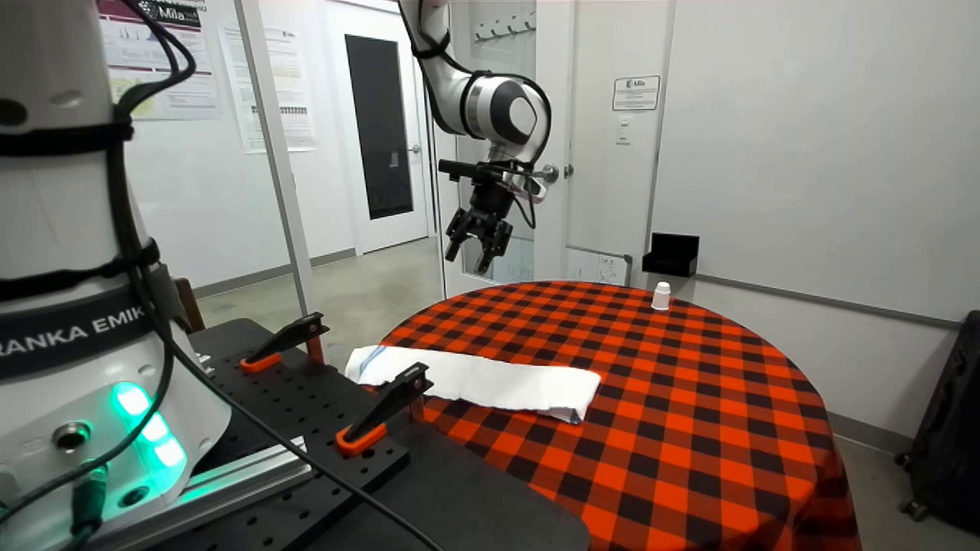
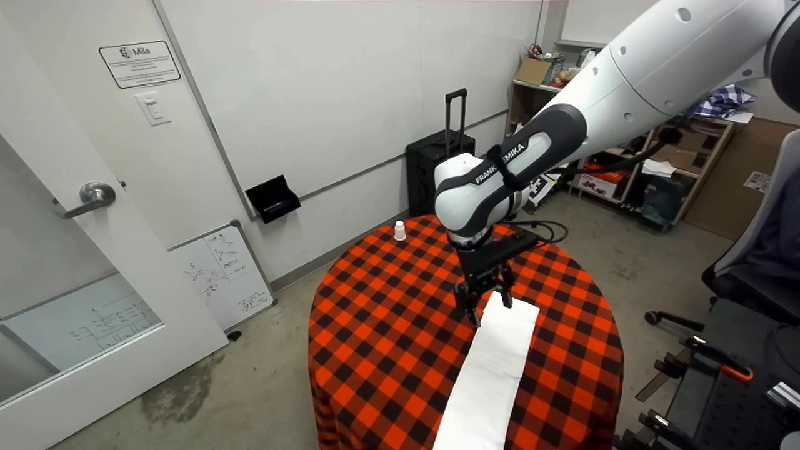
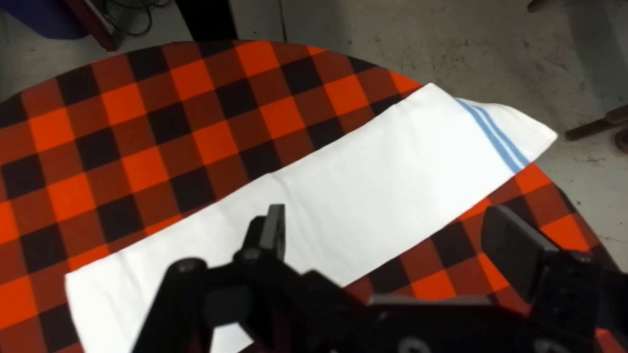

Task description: Fold the towel on the table

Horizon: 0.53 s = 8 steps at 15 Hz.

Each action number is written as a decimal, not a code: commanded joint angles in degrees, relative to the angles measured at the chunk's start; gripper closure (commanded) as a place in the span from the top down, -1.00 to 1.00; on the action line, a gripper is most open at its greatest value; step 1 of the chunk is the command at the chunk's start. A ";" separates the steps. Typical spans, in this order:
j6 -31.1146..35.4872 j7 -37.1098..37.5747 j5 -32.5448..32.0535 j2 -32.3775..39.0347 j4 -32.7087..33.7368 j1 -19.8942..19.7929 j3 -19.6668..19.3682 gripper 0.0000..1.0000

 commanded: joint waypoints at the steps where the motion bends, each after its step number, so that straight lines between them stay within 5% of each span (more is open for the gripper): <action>1: -2.91 -3.07 -4.05 0.17 0.44 -2.42 -3.04 1.00; 8: -3.15 -8.15 -8.70 5.01 4.95 -7.72 -5.92 1.00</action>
